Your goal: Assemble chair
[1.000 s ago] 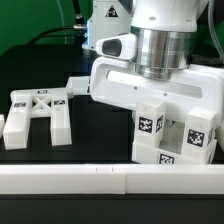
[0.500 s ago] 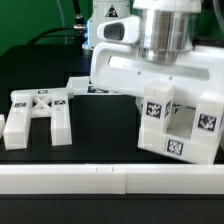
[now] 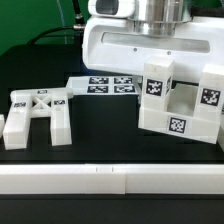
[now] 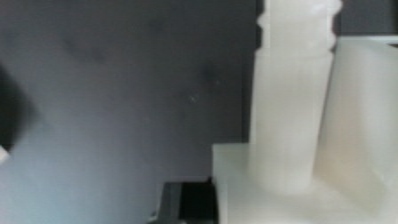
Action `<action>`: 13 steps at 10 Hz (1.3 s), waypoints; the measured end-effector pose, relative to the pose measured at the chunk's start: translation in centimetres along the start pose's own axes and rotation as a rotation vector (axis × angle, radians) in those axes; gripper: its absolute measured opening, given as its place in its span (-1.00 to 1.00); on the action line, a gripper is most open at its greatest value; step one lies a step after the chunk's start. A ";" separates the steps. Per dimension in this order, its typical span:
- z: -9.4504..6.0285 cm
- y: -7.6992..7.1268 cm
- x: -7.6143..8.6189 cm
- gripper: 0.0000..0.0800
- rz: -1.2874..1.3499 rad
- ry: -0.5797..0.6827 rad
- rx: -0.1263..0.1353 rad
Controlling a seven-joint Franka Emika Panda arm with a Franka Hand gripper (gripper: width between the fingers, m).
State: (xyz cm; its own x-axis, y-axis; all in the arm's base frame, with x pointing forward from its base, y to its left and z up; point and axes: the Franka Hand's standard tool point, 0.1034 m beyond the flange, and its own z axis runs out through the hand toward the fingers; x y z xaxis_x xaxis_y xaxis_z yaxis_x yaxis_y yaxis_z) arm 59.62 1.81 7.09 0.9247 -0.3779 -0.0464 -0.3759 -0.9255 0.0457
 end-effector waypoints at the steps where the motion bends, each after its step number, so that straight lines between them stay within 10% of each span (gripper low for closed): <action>1: -0.1 0.2 0.5 -0.91 -0.013 -0.030 -0.006; 6: 0.3 1.9 0.3 -0.91 -0.165 -0.347 -0.044; 13: 1.0 3.1 0.5 -0.91 -0.351 -0.379 -0.011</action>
Offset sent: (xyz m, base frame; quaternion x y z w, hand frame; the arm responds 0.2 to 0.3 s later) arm 0.0086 0.0100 0.0003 0.0628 -0.2119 -0.1112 0.9689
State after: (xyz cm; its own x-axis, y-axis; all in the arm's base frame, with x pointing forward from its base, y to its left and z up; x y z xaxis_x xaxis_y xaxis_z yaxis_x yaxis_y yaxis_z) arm 58.84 -1.22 6.16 0.9076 -0.0287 -0.4189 -0.0441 -0.9987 -0.0272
